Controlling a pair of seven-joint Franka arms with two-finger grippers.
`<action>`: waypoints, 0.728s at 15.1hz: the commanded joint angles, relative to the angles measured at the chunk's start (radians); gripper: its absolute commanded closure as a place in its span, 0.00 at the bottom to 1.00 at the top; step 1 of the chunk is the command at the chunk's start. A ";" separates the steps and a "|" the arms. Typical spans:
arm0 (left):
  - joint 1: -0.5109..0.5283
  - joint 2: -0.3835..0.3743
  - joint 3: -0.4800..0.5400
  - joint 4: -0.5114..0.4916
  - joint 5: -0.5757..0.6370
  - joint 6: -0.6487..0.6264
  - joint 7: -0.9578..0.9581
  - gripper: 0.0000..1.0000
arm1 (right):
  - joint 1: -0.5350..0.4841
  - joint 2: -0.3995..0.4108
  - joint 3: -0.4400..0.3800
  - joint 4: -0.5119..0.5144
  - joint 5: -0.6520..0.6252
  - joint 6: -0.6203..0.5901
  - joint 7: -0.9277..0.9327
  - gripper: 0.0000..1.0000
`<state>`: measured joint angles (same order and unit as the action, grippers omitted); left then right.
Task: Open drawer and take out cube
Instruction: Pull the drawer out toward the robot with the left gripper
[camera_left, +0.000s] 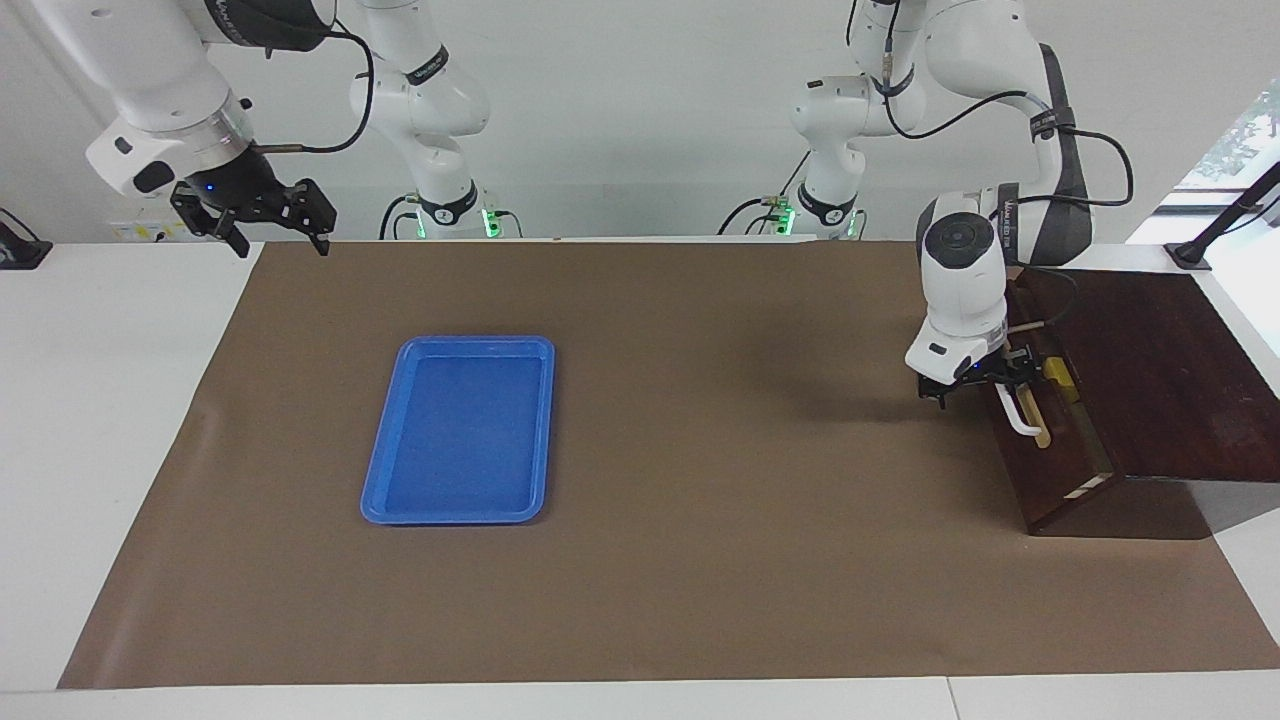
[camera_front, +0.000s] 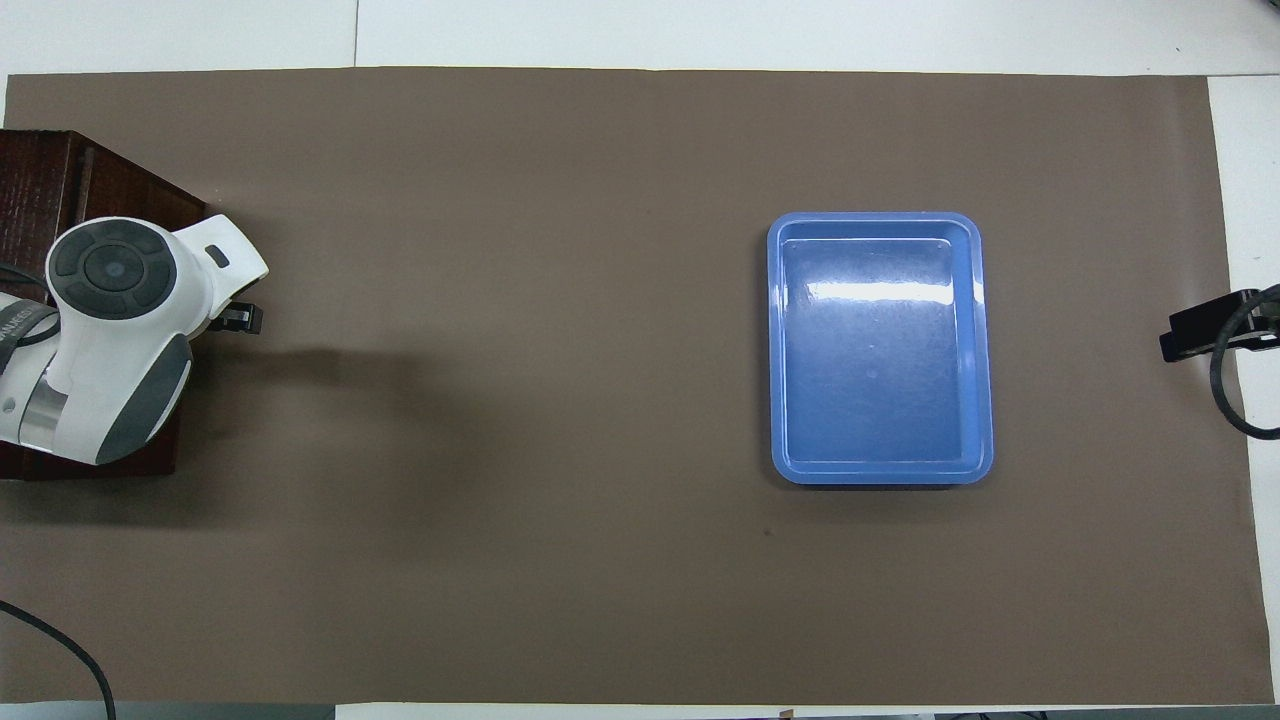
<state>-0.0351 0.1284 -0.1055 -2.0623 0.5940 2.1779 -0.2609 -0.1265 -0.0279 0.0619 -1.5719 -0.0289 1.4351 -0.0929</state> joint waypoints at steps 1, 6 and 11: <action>-0.009 -0.012 -0.046 -0.009 0.013 -0.042 -0.024 0.00 | -0.015 -0.015 0.007 -0.022 0.007 0.016 0.013 0.00; -0.009 -0.013 -0.111 -0.002 0.007 -0.086 -0.058 0.00 | -0.015 -0.015 0.007 -0.022 0.007 0.018 0.012 0.00; -0.009 -0.012 -0.169 0.019 -0.025 -0.135 -0.066 0.00 | -0.015 -0.015 0.007 -0.022 0.007 0.018 0.012 0.00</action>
<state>-0.0354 0.1252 -0.2454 -2.0513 0.5924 2.0753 -0.3068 -0.1265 -0.0279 0.0619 -1.5721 -0.0289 1.4351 -0.0929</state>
